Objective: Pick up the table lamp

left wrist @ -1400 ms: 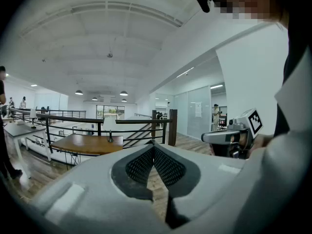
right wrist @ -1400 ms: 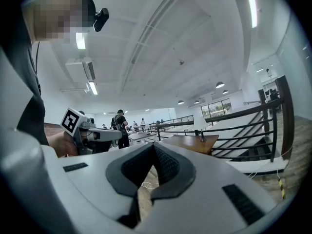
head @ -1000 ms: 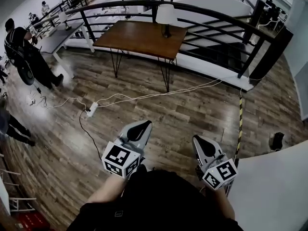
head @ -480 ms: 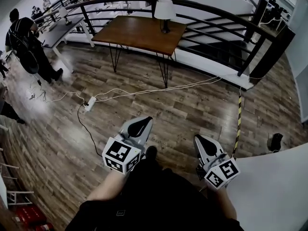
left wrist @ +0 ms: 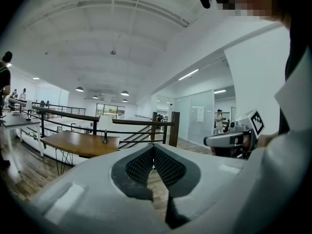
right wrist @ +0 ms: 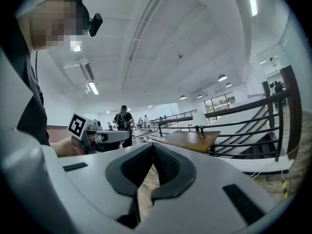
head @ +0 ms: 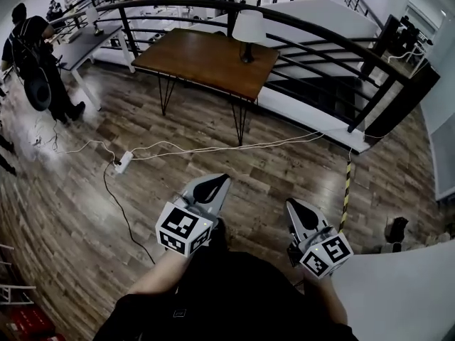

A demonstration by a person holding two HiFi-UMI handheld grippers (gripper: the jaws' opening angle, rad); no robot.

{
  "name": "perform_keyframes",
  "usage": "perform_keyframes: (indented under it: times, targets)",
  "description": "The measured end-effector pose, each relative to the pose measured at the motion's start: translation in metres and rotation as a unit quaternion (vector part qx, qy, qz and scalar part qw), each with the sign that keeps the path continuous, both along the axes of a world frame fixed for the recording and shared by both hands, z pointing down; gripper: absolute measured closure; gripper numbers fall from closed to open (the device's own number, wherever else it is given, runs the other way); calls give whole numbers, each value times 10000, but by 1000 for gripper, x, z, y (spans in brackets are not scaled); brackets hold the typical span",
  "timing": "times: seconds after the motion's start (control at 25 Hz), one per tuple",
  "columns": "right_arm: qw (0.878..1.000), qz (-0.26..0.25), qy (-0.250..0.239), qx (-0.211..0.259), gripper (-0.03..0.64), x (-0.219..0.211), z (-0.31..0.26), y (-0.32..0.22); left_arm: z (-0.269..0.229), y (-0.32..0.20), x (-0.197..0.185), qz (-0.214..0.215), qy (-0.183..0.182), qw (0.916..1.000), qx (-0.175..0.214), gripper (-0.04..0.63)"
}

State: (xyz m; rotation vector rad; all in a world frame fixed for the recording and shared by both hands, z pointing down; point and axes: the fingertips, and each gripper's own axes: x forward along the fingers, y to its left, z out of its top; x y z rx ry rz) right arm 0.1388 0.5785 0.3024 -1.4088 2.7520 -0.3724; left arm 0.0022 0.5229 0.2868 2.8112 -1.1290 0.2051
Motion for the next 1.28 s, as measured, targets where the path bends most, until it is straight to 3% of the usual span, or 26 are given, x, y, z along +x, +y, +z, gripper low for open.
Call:
perform_keyframes:
  times: [0.32,0.68,1.04,1.28]
  targets:
    - [9998,-20,163,108,603,-33,-14,-109,-4,-111,-37,-39,96,9999,39,589]
    - [9998,-164,122,55,603,-78,-12,-196,-11,-189,-73,-5,89,9999,102,589]
    - [9994,-210,50,-269,603,-76,14,-256,1,-248,-79,-83,-11,9999,-88,589]
    - [9991,-272,3,-335,603,-65,26,-324,16,-307,-67,-155,-61,9995,-278,589]
